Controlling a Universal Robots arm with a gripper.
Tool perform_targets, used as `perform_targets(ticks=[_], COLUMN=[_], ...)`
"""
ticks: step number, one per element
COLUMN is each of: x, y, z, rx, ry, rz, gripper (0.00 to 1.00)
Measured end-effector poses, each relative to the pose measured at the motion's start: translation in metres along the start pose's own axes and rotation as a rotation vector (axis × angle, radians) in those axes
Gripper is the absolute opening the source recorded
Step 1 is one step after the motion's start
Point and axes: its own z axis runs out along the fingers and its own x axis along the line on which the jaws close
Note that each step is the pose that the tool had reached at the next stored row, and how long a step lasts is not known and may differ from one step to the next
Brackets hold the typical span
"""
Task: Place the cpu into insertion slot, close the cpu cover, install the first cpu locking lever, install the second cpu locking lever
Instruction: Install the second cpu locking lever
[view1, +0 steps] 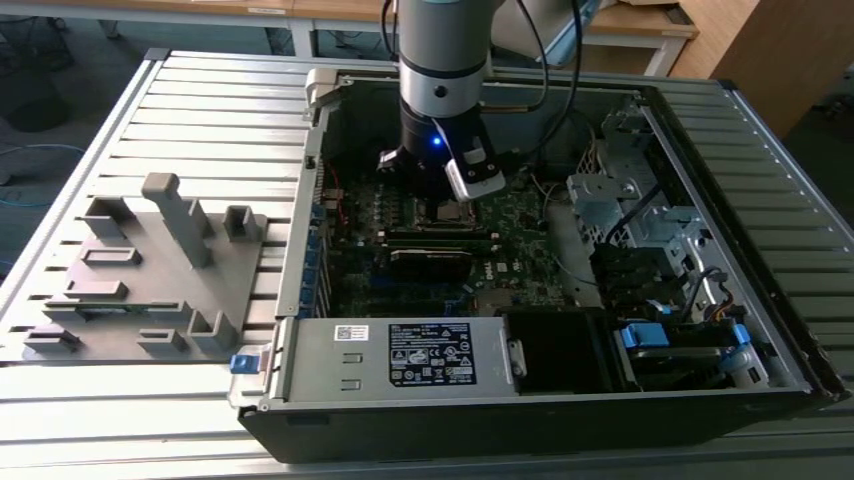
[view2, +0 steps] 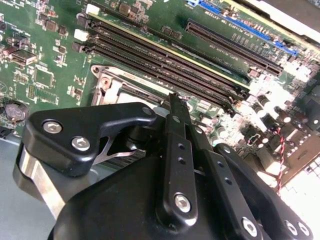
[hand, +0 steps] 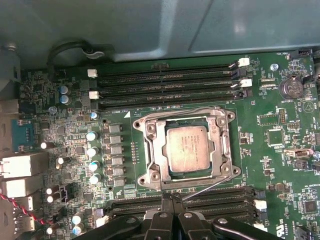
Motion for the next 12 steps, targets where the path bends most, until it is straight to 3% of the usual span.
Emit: perform_targets(ticks=[12], x=[0.0002], y=[-0.0002], z=[0.0048], rx=[-0.0003], ry=[-0.0001], rz=[0.0], gripper=[0.1])
